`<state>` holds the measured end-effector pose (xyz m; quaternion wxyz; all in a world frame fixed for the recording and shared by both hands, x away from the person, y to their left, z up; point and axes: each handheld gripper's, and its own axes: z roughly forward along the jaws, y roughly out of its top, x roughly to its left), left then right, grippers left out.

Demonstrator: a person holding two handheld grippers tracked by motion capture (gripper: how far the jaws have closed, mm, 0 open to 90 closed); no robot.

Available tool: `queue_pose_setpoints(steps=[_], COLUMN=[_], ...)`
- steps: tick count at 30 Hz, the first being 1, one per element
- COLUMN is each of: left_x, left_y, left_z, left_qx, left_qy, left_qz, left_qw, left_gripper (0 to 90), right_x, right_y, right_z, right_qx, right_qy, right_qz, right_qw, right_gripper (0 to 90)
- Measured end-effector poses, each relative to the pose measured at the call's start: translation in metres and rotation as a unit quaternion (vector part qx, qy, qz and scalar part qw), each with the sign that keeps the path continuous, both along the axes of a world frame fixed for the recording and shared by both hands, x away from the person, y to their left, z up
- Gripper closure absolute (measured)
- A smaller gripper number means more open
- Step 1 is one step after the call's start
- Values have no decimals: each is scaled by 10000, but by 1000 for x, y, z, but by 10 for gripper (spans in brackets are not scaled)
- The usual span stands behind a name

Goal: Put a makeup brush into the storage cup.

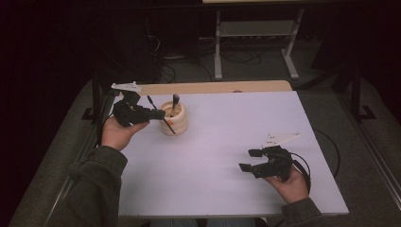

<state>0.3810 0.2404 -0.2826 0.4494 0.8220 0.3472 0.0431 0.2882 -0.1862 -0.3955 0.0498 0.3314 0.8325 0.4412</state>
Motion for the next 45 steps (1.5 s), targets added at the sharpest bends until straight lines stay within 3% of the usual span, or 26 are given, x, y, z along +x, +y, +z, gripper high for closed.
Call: queue_pose_setpoints(steps=[10, 28, 45], left_x=[11, 33, 53], left_y=[5, 11, 18], left_z=[10, 15, 6], left_qx=[37, 68, 66], left_qy=[-44, -46, 13], left_qz=[174, 576, 1013], left_qw=[9998, 9983, 9948], left_gripper=[851, 851, 851], right_x=[0, 0, 0], right_y=[-3, -7, -9], right_z=[0, 1, 3], right_qx=[10, 83, 132], right_qy=[-5, -19, -4], right_qz=[-41, -54, -70], right_qw=[10000, 9999, 9999], right_gripper=[286, 286, 287])
